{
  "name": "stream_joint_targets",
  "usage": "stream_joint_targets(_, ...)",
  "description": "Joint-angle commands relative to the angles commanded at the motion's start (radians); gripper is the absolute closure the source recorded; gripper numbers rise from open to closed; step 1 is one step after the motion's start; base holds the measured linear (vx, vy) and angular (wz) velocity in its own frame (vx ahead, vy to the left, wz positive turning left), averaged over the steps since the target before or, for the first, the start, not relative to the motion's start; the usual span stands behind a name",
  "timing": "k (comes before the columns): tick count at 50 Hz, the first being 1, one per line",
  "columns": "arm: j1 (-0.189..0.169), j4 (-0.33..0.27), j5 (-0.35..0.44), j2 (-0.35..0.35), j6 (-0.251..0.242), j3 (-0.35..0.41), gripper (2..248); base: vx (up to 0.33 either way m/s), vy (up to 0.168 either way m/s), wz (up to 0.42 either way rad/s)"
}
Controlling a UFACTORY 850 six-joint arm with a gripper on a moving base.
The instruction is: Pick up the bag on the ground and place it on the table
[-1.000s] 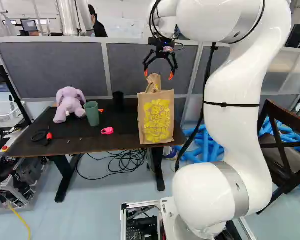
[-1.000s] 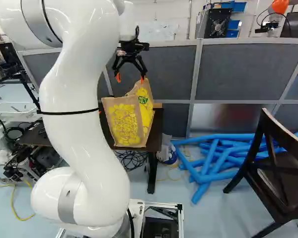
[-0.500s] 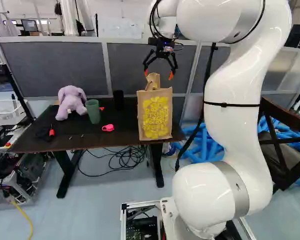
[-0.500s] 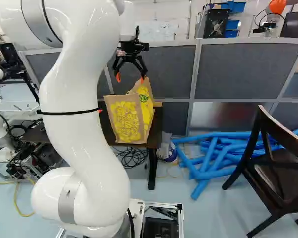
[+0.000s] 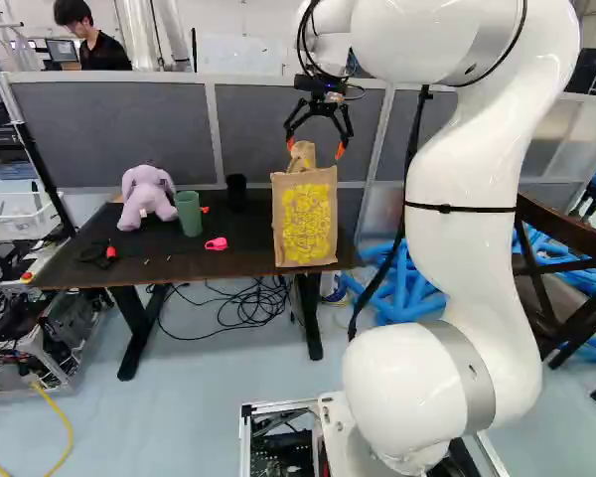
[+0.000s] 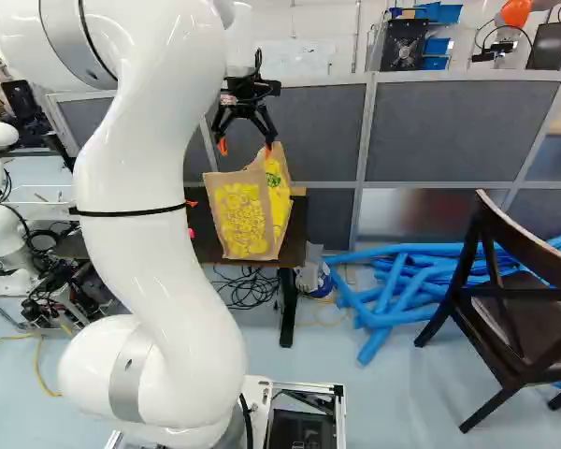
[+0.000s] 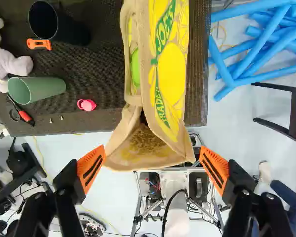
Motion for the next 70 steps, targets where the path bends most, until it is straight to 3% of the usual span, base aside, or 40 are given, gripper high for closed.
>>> stream_joint_targets(70, 0.0, 0.0, 0.0, 0.0, 0.0, 0.0, 3, -0.119, -0.003, 0.004)
